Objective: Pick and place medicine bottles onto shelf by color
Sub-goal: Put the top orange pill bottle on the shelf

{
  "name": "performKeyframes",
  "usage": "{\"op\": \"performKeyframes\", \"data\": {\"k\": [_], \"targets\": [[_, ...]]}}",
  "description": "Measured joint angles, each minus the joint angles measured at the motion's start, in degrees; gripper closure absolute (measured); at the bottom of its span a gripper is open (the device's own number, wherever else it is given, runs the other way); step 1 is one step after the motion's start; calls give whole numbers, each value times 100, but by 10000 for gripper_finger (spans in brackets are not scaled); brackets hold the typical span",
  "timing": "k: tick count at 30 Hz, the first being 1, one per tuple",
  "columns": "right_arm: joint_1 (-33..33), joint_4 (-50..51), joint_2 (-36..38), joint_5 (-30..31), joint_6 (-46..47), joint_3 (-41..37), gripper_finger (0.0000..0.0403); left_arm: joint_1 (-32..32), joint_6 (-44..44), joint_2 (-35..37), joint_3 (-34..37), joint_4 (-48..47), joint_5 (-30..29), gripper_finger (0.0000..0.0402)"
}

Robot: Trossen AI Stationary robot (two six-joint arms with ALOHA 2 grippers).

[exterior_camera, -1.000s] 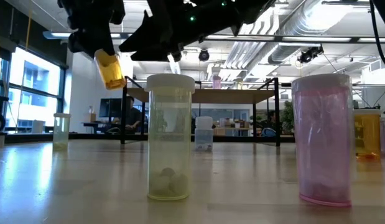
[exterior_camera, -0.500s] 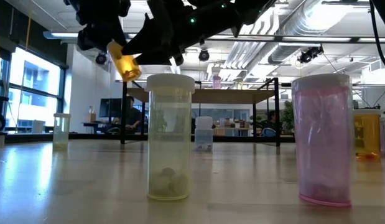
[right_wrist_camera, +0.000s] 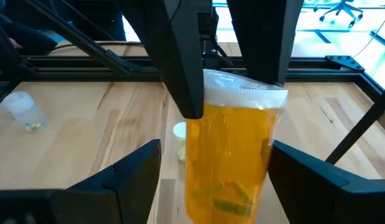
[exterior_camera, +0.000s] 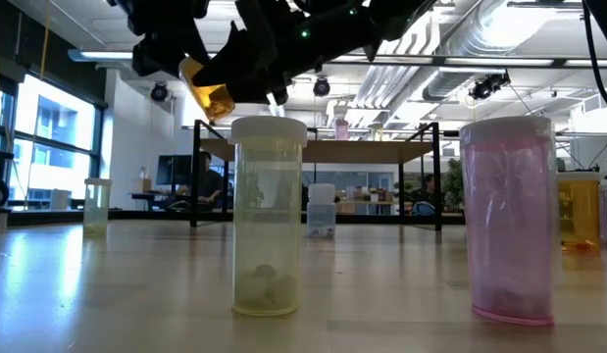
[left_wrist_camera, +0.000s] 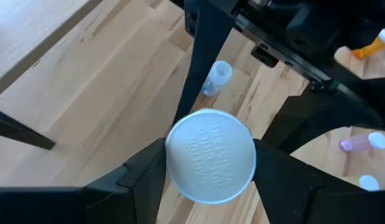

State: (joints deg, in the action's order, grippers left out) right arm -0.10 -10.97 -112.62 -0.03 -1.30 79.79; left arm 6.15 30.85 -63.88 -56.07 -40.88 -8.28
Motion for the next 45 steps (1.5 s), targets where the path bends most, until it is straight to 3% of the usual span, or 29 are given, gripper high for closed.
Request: {"op": "performKeyframes", "data": {"k": [15, 25, 45], "targets": [[-2, 63, 1, 2, -1, 0, 212, 0, -107, 0, 0, 69, 29, 196], [-2, 86, 11, 7, -10, 0, 214, 0, -106, 0, 4, 157, 14, 193], [0, 3, 11, -2, -20, 0, 215, 4, -341, 0, 4, 188, 12, 142]]}}
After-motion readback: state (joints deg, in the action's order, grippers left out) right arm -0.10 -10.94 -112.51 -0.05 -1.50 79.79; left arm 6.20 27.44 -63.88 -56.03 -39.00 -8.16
